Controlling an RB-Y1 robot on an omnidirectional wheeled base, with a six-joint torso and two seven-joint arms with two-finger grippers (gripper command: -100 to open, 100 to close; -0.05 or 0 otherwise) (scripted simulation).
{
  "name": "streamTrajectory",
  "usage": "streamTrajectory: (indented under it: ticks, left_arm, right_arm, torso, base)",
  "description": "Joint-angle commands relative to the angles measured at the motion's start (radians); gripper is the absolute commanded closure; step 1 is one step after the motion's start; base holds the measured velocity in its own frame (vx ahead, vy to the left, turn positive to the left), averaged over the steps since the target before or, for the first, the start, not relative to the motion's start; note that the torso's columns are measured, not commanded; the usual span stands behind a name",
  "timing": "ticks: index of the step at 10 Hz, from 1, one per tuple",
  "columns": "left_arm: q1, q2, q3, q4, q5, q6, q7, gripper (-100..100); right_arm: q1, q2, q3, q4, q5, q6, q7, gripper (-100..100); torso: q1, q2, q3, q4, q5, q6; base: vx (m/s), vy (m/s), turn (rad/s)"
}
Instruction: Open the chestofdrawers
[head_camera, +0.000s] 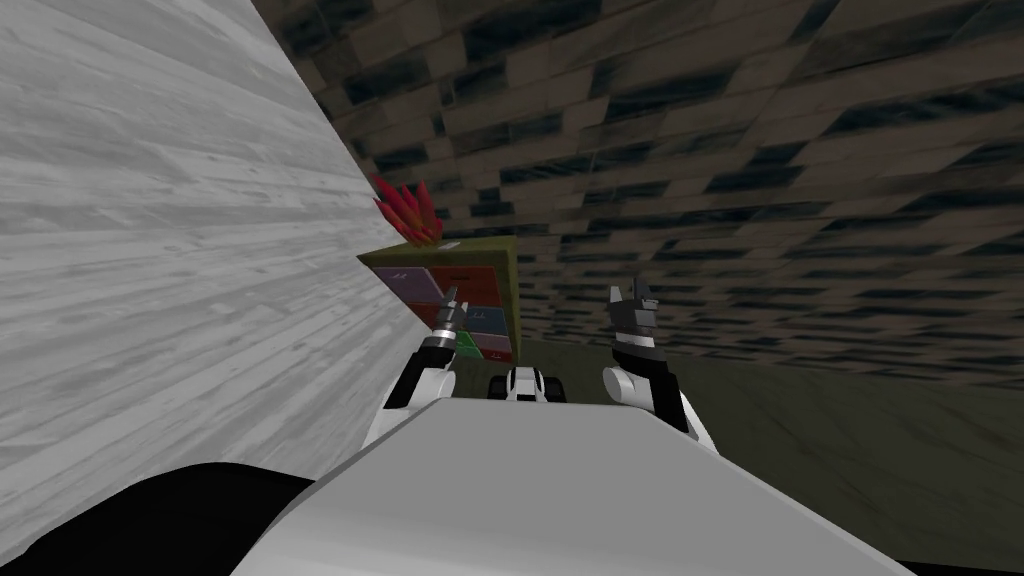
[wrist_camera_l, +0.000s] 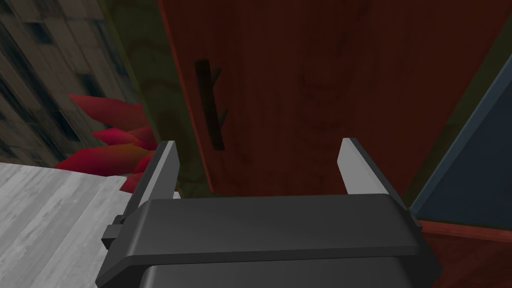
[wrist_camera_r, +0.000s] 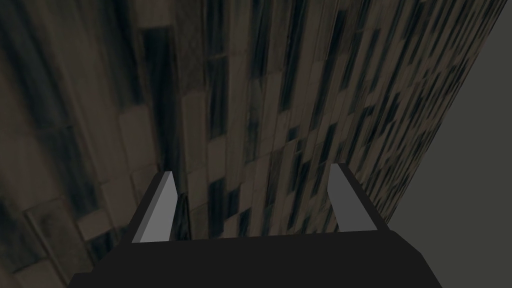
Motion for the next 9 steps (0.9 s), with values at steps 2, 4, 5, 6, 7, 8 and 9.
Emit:
streamTrajectory:
  ticks: [2,4,5,6,7,8,9]
  left_arm:
    - [0.005,0.004,-0.004,-0.054,0.005,0.065,0.001,-100]
    - [0.007,0.005,-0.005,-0.096,0.006,0.084,0.001,-100]
    - [0.007,0.005,-0.006,-0.109,0.006,0.088,0.001,-100]
    - [0.005,0.005,-0.004,-0.094,0.007,0.080,0.002,-100]
    - [-0.002,0.005,0.001,-0.123,0.008,0.115,0.004,-100]
    - [-0.004,0.006,0.003,-0.132,0.009,0.126,0.005,-100]
    - [-0.007,0.006,0.004,-0.120,0.009,0.115,0.005,-100]
  right_arm:
    - [0.000,0.000,0.000,0.000,0.000,0.000,0.000,0]
    - [0.000,0.000,0.000,0.000,0.000,0.000,0.000,0]
    - [0.000,0.000,0.000,0.000,0.000,0.000,0.000,0]
    - [0.000,0.000,0.000,0.000,0.000,0.000,0.000,0]
    - [0.000,0.000,0.000,0.000,0.000,0.000,0.000,0]
    - [0.000,0.000,0.000,0.000,0.000,0.000,0.000,0]
    - [0.000,0.000,0.000,0.000,0.000,0.000,0.000,0]
  torso:
    - [-0.001,0.002,0.001,0.001,0.000,0.000]
    - [-0.001,0.002,0.001,0.001,0.000,0.000]
    - [0.000,0.002,0.001,0.001,0.000,0.000]
    - [0.000,0.002,0.001,0.001,0.000,0.000]
    - [0.000,0.002,0.001,0.000,0.000,0.000]
    - [-0.001,-0.001,-0.001,0.000,0.000,0.000]
    - [-0.001,-0.003,-0.002,-0.001,0.000,0.000]
  base:
    - [0.088,-0.033,-0.026]
    - [0.055,-0.022,-0.020]
    - [0.033,-0.012,-0.006]
    - [0.013,-0.005,0.000]
    - [0.062,-0.002,-0.002]
    - [0.104,0.004,-0.001]
    - [0.047,0.003,0.001]
